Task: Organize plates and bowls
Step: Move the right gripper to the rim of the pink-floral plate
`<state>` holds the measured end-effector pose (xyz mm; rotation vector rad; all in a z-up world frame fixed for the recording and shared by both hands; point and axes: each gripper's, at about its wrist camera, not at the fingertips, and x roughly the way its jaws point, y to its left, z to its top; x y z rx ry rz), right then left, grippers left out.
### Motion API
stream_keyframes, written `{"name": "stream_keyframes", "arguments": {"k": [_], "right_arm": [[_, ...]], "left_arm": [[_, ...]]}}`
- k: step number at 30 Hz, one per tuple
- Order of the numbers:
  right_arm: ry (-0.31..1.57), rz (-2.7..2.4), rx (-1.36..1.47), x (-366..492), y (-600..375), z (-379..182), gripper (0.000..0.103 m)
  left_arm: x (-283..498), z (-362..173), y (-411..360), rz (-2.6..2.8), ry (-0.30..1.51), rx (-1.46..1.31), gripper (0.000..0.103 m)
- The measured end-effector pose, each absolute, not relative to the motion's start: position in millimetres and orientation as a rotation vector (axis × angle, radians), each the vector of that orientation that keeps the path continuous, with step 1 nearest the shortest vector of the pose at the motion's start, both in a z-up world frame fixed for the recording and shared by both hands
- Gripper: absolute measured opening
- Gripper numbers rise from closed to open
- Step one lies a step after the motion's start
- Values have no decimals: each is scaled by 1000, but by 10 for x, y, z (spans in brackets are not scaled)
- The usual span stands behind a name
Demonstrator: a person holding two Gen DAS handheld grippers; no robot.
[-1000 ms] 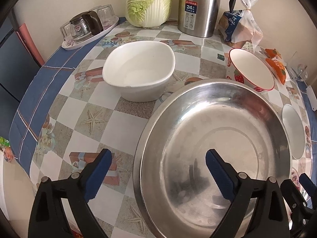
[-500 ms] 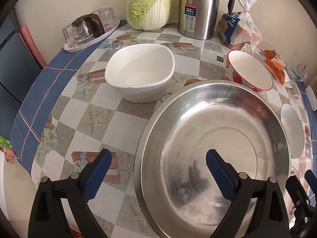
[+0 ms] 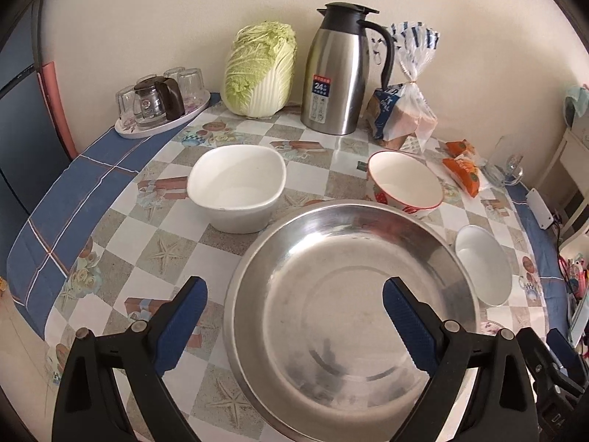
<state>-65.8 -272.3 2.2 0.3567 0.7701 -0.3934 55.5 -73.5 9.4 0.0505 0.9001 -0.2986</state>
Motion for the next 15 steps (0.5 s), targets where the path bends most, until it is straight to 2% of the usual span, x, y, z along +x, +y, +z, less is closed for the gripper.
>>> {"name": "stream_keyframes", "arguments": {"k": [9,15], "right_arm": [[805,-443,403,-993,-2902,-56,103],[819,-463,428,-1157,-3037,-96,103]], "left_arm": [[189,197,-970,-462,895,38,96],[-134,321,-1134,-498,810,67,96]]}}
